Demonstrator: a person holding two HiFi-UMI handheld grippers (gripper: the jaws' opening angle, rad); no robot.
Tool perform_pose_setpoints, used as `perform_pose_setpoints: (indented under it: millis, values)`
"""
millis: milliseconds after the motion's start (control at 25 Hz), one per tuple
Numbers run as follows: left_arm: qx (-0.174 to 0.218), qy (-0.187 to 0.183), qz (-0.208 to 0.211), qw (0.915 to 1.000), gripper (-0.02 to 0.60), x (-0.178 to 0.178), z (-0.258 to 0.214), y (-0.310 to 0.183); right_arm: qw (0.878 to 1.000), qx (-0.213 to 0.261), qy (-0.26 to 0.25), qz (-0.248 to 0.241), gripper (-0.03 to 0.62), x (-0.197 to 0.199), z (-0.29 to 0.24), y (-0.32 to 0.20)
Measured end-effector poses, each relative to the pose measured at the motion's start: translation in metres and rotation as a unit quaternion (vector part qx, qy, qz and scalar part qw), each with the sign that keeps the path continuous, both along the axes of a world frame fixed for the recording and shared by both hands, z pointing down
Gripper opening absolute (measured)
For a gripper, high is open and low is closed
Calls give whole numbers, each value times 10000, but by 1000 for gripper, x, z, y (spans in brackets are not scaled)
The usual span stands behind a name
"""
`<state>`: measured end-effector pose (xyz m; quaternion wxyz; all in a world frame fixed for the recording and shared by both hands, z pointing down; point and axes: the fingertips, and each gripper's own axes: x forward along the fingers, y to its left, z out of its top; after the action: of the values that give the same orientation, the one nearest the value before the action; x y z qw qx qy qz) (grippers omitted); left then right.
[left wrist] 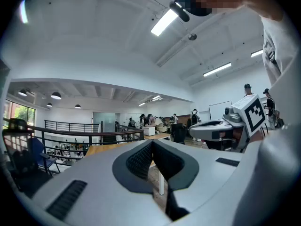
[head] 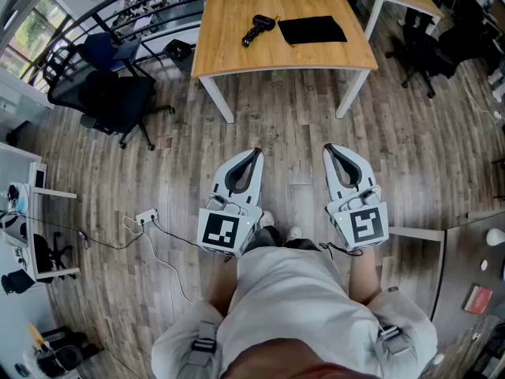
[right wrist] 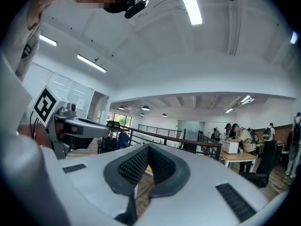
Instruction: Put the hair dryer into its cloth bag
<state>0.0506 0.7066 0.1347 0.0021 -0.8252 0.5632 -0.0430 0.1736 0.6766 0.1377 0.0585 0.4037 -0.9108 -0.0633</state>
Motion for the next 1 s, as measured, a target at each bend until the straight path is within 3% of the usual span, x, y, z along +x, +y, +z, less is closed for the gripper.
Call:
perform_pose_setpoints:
  millis: [520, 1000]
  values:
    - [-19, -160, -153, 9998, 20, 21, 7, 4, 9998, 18, -140, -162, 21, 15, 10, 4]
    - [-30, -198, -21, 9998, 20, 3, 14, -47, 9997, -70, -88, -197, 21, -13, 19, -40]
